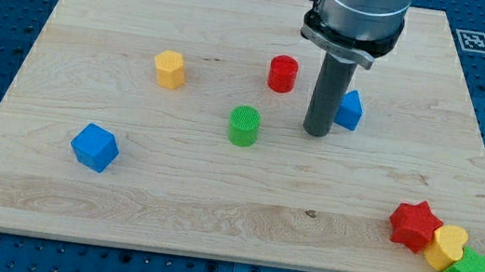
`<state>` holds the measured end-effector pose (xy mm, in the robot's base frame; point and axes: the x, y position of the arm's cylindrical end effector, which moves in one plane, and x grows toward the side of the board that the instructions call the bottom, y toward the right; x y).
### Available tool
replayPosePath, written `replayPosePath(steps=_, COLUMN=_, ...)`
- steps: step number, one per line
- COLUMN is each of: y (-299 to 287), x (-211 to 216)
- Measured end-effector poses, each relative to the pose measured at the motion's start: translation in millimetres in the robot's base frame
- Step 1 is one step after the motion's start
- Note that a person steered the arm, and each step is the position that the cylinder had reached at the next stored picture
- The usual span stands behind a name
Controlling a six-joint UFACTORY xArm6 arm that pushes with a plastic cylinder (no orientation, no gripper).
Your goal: Move the blue triangle to the bottom left of the board
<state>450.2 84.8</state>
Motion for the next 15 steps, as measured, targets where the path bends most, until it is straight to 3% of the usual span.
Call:
replayPosePath(steps=2, y=0, x=-89)
replayPosePath(steps=3, y=0, x=-101)
replayPosePath(steps=4, y=6, x=-87)
replayPosePath(steps=6, y=19, x=3)
replayPosePath(steps=7, y=14, x=21)
replayPosePath(steps=9, y=12, x=23)
replayPosePath(steps=11, y=-6, x=-35)
replayPosePath(steps=13, y=4, x=2)
replayPosePath(steps=15, y=60, x=37)
